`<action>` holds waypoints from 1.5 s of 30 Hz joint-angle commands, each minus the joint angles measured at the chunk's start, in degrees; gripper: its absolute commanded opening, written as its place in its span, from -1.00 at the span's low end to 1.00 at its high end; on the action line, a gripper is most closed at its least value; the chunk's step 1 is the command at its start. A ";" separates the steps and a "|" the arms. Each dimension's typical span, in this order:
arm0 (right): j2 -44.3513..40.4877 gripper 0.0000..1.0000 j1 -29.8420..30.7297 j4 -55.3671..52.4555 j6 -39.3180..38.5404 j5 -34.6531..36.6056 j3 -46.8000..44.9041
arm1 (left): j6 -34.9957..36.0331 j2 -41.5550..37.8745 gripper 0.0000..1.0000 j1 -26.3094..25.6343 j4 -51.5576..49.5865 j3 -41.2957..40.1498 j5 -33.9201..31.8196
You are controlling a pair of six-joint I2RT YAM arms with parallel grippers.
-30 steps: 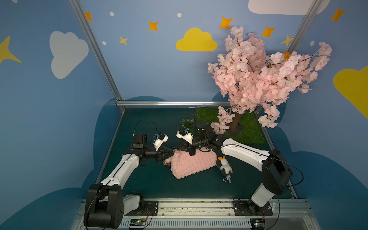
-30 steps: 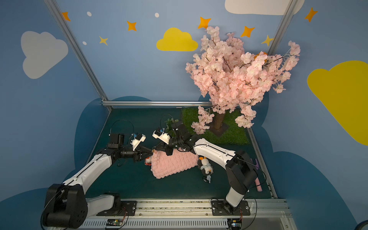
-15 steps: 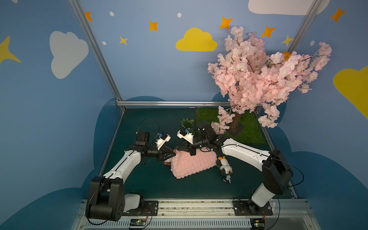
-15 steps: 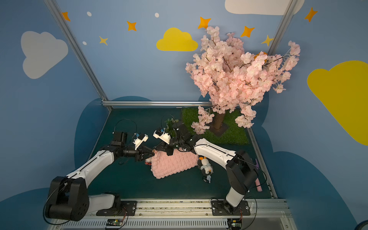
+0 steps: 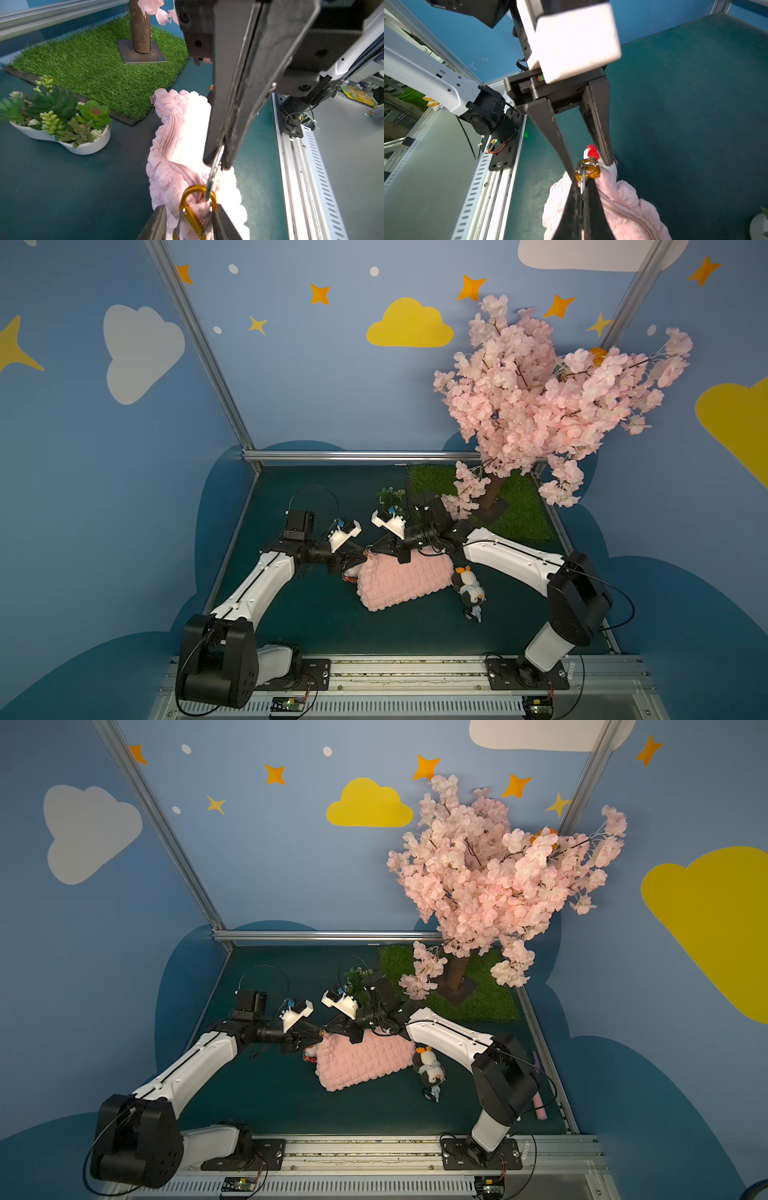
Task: Remove the decoration from the bag
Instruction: Remove the decoration item from the bag.
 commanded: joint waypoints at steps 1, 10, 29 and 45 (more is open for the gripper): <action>-0.86 -1.00 -0.46 -0.94 -0.55 -1.80 1.59 | 5.25 0.51 -0.23 -0.49 -4.92 2.00 -1.50; -0.77 -1.00 -0.64 -1.73 -0.65 -1.82 2.29 | 7.71 2.09 -0.25 -1.74 -6.07 2.58 -2.35; 0.22 -1.00 -1.61 -2.80 -0.55 -1.28 4.22 | 9.16 4.73 -0.45 -4.78 -6.79 5.19 -2.21; -0.07 -1.00 -1.64 -3.32 -1.15 0.48 2.89 | 6.42 4.88 -0.78 -4.67 -2.92 4.29 -4.38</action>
